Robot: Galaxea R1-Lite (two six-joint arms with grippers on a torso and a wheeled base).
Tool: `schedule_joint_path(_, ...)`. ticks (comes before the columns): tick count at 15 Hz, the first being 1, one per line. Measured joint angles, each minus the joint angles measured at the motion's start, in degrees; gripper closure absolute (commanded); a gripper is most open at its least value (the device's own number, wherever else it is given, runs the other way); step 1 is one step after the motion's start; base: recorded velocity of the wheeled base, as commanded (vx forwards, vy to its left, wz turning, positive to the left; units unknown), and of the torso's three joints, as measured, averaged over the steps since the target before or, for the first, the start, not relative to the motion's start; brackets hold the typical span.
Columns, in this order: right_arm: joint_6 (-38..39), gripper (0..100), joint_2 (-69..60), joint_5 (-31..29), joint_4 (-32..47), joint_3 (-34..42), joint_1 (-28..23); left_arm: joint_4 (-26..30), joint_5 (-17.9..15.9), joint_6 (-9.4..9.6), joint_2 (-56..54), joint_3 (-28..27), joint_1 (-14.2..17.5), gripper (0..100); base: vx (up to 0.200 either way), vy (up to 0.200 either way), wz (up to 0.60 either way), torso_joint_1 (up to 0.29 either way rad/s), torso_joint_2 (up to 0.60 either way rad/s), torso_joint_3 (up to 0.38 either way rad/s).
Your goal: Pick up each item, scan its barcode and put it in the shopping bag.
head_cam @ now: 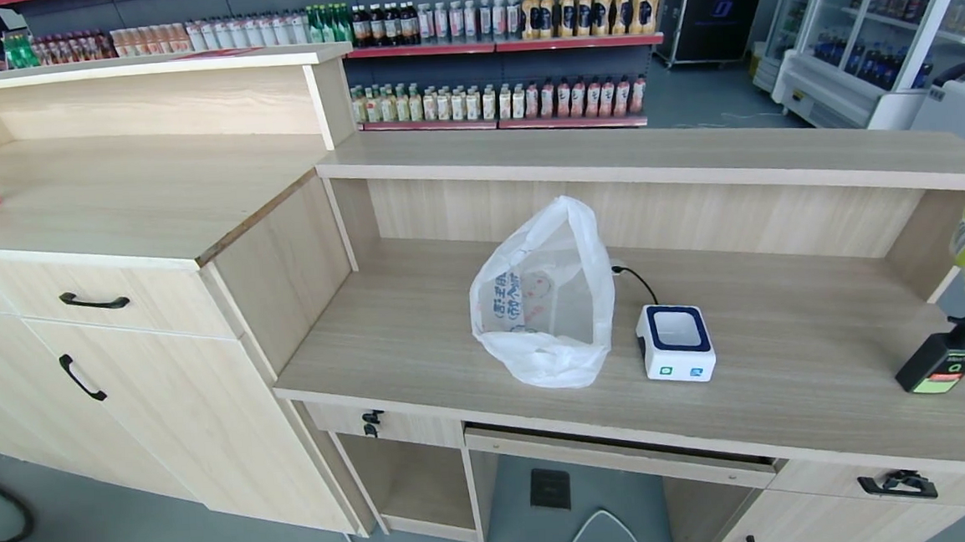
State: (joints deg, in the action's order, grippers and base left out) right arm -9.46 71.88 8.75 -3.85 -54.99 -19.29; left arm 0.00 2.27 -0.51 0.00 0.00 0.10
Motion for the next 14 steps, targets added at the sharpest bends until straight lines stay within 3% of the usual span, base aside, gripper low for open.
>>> schedule_joint_path(3,0.5,100,0.0,-8.4,-10.6,1.4,7.8,0.0,0.0,0.0,0.0,0.0,0.0,0,0.0,0.0,0.0,0.0,0.0,0.0)
schedule_joint_path(5,-0.2,100,0.3,-9.4,-17.2,4.7,11.7,0.0,0.0,0.02,0.0,0.0,0.0,0,0.0,0.0,0.6,0.005,0.01,0.0)
schedule_joint_path(10,0.0,100,2.3,-11.8,-18.2,4.7,16.5,0.0,0.0,0.0,0.0,0.0,0.0,0,0.0,0.0,0.6,0.006,0.0,0.003)
schedule_joint_path(14,5.6,100,8.9,-11.5,-17.1,-3.9,16.6,0.0,0.0,0.0,0.0,0.0,0.0,0,0.0,0.0,0.0,-0.08,0.21,0.13)
